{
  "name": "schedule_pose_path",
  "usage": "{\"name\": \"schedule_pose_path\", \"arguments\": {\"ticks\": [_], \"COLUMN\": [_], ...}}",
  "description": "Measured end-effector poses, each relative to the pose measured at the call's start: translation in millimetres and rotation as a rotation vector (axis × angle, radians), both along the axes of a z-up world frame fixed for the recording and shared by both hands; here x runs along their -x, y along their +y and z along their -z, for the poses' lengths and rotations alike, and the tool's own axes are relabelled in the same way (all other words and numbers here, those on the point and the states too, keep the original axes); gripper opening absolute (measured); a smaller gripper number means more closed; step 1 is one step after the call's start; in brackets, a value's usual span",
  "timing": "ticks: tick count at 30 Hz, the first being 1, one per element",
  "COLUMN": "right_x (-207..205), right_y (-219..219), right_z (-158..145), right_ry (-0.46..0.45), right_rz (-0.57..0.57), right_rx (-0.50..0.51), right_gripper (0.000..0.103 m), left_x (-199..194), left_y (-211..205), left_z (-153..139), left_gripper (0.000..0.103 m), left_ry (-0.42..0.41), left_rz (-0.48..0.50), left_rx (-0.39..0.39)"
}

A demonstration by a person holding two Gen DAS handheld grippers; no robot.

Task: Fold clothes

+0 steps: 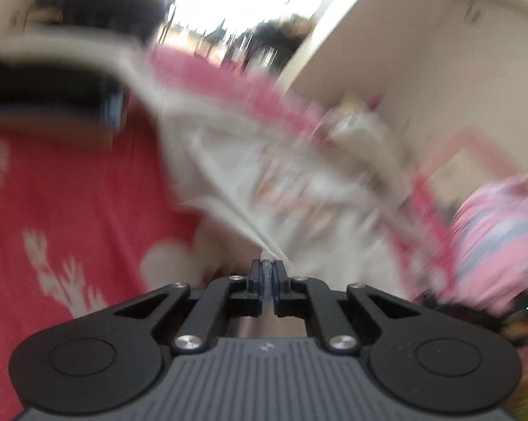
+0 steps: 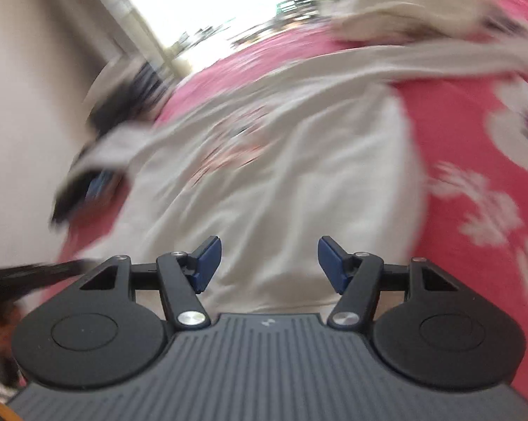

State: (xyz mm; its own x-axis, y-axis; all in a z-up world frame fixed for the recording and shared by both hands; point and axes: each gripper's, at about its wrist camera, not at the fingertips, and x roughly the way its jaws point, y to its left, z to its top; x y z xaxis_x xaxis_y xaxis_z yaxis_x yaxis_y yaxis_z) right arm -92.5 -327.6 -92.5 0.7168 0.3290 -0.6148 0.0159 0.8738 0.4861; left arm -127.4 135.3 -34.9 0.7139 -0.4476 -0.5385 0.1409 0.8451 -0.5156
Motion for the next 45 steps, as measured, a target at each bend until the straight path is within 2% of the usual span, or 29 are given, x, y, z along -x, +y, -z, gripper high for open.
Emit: {"name": "schedule_pose_path", "arguments": {"ticks": [1, 3, 5, 7, 9, 12, 15, 18, 20, 23, 24, 27, 30, 31, 32, 33, 36, 38, 41, 43, 44, 45], "right_x": [3, 7, 11, 12, 11, 16, 22, 25, 29, 30, 29, 22, 9, 5, 1, -3, -13, -25, -62, -88, -100, -112], "right_y": [-10, -25, -36, -43, -50, -60, -72, -84, -89, -91, -89, -79, -64, -59, -54, -50, -35, -15, 36, 79, 100, 118], "right_z": [4, 16, 27, 38, 41, 43, 48, 63, 72, 75, 75, 75, 71, 68, 64, 60, 38, 15, -11, -13, -9, -4], "right_ry": [0.004, 0.019, 0.047, 0.076, 0.091, 0.093, 0.119, 0.197, 0.234, 0.229, 0.229, 0.237, 0.255, 0.253, 0.251, 0.247, 0.187, 0.118, 0.048, 0.045, 0.064, 0.085], "right_rz": [0.038, 0.105, 0.157, 0.195, 0.217, 0.248, 0.303, 0.367, 0.393, 0.398, 0.389, 0.333, 0.261, 0.238, 0.215, 0.199, 0.170, 0.120, -0.036, -0.165, -0.229, -0.283], "right_rx": [-0.032, -0.097, -0.156, -0.200, -0.224, -0.237, -0.276, -0.345, -0.398, -0.452, -0.458, -0.452, -0.359, -0.313, -0.266, -0.243, -0.227, -0.217, -0.183, -0.159, -0.154, -0.153], "right_gripper": [0.061, 0.061, 0.061, 0.061, 0.061, 0.061, 0.061, 0.061, 0.061, 0.062, 0.062, 0.062, 0.060, 0.045, 0.014, 0.013, 0.011, 0.011, 0.014, 0.017, 0.030, 0.039], "left_x": [11, 26, 33, 36, 37, 36, 28, 30, 36, 39, 38, 23, 7, 2, -3, -6, -8, -8, -10, -10, -10, -10], "left_y": [6, 16, 30, 38, 40, 36, 35, 48, 52, 51, 46, 16, -32, -48, -63, -76, -96, -92, -86, -82, -80, -78], "left_z": [-8, -5, 22, 48, 62, 67, 82, 94, 82, 56, 48, 34, 45, 51, 56, 61, 74, 77, 82, 86, 87, 88], "left_gripper": [0.005, 0.005, 0.003, 0.003, 0.002, 0.003, 0.003, 0.005, 0.018, 0.022, 0.023, 0.033, 0.038, 0.038, 0.038, 0.038, 0.036, 0.035, 0.034, 0.034, 0.034, 0.034], "left_ry": [0.001, 0.061, 0.207, 0.291, 0.326, 0.325, 0.403, 0.474, 0.421, 0.285, 0.240, 0.121, 0.078, 0.067, 0.057, 0.053, 0.071, 0.093, 0.126, 0.147, 0.157, 0.160], "left_rz": [-0.027, -0.078, -0.133, -0.175, -0.199, -0.204, -0.201, -0.198, -0.221, -0.227, -0.194, -0.029, 0.159, 0.220, 0.281, 0.318, 0.345, 0.331, 0.310, 0.296, 0.290, 0.287], "left_rx": [-0.025, -0.085, -0.094, -0.102, -0.113, -0.146, -0.222, -0.221, -0.251, -0.335, -0.349, -0.394, -0.417, -0.423, -0.428, -0.429, -0.422, -0.406, -0.383, -0.368, -0.359, -0.352]}}
